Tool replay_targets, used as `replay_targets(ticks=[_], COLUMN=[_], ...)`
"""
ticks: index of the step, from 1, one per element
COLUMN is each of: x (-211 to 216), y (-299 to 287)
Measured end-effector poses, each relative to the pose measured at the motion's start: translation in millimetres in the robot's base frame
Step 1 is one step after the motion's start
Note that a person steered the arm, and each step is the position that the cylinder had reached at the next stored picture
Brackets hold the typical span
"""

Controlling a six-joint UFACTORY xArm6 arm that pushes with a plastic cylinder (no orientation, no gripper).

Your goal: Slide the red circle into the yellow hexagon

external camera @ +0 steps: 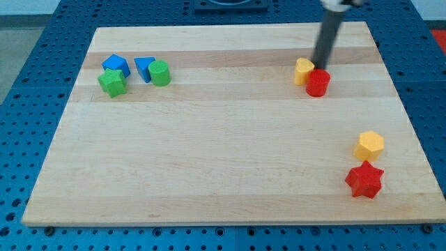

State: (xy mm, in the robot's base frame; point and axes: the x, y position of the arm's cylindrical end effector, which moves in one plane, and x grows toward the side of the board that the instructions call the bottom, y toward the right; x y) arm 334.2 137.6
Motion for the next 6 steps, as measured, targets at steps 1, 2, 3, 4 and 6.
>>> replay_targets(ticks=[1,2,3,4,6], x=[56.4,91.1,68.9,75.7,130.2], y=[14.0,40.6,58.0,76.9,103.4])
